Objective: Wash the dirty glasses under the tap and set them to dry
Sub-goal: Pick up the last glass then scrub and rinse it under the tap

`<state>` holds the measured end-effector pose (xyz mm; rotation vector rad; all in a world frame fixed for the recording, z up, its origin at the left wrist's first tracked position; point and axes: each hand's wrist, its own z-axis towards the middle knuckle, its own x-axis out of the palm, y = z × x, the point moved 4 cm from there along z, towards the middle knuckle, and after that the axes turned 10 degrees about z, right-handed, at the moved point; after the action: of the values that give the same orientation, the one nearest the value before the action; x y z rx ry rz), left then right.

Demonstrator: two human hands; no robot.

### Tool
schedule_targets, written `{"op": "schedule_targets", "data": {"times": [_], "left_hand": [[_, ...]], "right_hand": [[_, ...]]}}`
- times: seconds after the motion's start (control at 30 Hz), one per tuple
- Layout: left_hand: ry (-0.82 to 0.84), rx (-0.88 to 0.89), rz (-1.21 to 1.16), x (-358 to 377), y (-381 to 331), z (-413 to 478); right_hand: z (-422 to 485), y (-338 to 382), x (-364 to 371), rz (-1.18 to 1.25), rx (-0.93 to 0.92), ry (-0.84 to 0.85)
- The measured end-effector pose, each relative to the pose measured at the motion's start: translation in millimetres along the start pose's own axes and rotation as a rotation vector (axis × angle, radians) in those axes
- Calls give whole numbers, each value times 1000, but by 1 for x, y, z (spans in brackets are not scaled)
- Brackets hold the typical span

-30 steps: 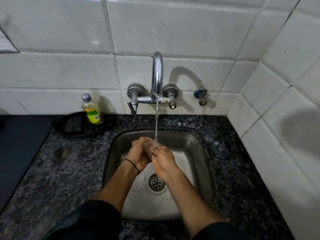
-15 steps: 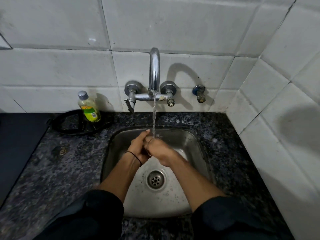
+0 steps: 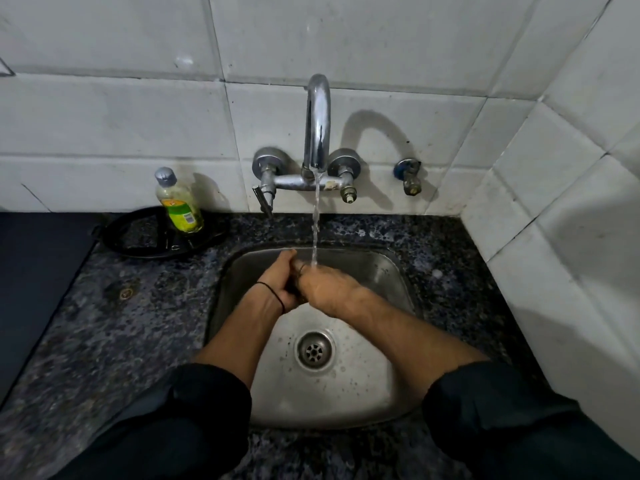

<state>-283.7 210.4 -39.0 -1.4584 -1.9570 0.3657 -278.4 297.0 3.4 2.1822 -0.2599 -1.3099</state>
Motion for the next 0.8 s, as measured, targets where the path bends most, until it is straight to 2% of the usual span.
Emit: {"op": "schedule_targets", "data": {"times": [0.07, 0.1, 0.2, 0.23, 0.27, 0.3, 0.37, 0.43, 0.5, 0.57, 0.6, 0.63, 0.7, 0.73, 0.77, 0.8], "left_hand": [[63, 107, -59, 0, 0, 3], [102, 177, -94, 0, 2, 5], [133, 314, -183, -1, 10, 6], [117, 315, -220, 0, 12, 6], [101, 304, -242, 1, 12, 6], [70, 268, -220, 1, 13, 8], [19, 177, -83, 4, 11, 9], [19, 71, 43, 7, 10, 6], [10, 22, 81, 6, 10, 2], [24, 56, 26, 5, 14, 1], [36, 104, -14, 3, 17, 4], [48, 152, -68, 1, 19, 5], [95, 202, -157, 2, 24, 6], [109, 220, -176, 3, 26, 4], [100, 229, -179, 3, 26, 3], [64, 219, -159, 1, 26, 2]], "right_hand": [[1, -1, -1, 206, 21, -69], [4, -3, 0, 436, 50, -117], [5, 2, 6, 1586, 360, -185], [8, 2, 12, 1722, 410, -197], [9, 3, 15, 1599, 416, -198], [7, 5, 16, 1272, 382, -202], [3, 5, 12, 536, 195, -159], [-4, 0, 9, 220, 59, -49], [-7, -8, 8, 102, 11, 31], [-1, -16, 10, 120, 28, 33], [1, -14, 11, 239, 55, 1], [4, -14, 14, 444, 89, -50], [5, -9, 16, 1038, 209, -95], [3, -8, 17, 1214, 252, -110], [5, -7, 19, 1225, 254, -124], [7, -7, 20, 1059, 236, -132]]}}
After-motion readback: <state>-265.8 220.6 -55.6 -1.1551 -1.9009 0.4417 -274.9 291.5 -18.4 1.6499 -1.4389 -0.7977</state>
